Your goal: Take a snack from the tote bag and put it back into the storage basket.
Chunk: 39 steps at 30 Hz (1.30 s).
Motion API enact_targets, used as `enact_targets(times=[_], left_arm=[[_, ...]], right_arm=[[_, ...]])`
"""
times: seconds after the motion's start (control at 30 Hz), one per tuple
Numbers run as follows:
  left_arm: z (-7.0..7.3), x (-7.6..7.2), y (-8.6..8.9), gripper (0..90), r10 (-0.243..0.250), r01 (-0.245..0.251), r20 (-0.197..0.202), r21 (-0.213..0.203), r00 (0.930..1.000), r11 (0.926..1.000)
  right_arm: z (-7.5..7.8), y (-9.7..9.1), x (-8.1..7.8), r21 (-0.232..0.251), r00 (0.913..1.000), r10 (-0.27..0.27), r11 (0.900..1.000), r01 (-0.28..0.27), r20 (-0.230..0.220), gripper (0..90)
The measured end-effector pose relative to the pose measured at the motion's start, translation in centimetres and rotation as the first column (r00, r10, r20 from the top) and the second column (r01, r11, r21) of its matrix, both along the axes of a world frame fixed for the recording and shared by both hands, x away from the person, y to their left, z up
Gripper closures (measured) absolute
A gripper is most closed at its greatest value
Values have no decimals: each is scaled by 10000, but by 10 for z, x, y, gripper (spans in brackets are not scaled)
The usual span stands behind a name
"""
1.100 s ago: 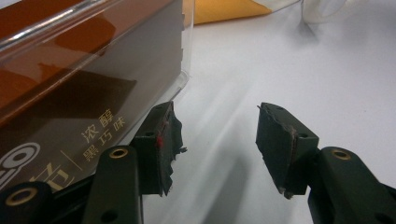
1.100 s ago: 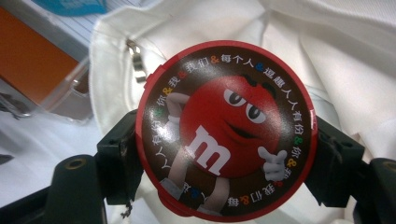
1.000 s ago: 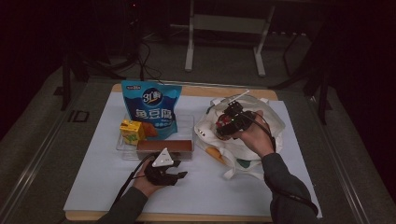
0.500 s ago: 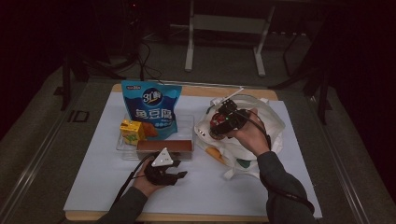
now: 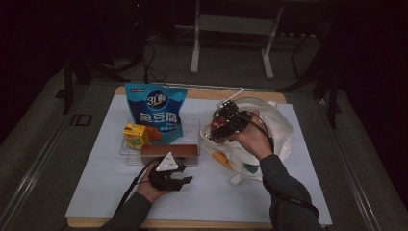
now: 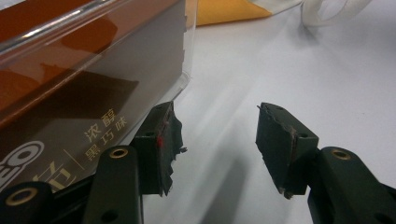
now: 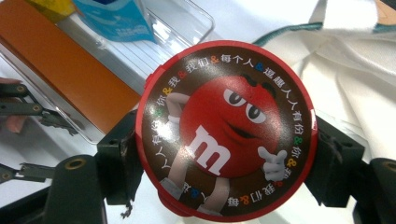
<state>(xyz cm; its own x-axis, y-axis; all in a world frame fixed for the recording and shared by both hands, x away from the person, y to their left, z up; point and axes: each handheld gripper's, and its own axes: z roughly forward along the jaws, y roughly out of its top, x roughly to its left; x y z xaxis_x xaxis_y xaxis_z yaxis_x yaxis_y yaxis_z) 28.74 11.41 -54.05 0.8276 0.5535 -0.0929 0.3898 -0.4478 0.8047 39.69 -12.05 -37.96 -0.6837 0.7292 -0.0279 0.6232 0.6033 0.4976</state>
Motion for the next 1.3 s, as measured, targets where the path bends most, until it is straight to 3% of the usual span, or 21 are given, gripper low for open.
enact_targets(times=[0.53,1.3], left_arm=[[0,0,0,476,10,-10,5,-7,10000,10000],[0,0,0,477,-2,2,19,15,10000,10000]], right_arm=[[7,16,-2,186,9998,193,9996,-194,44,257],[13,56,-1,415,9988,470,9980,-477,165,257]])
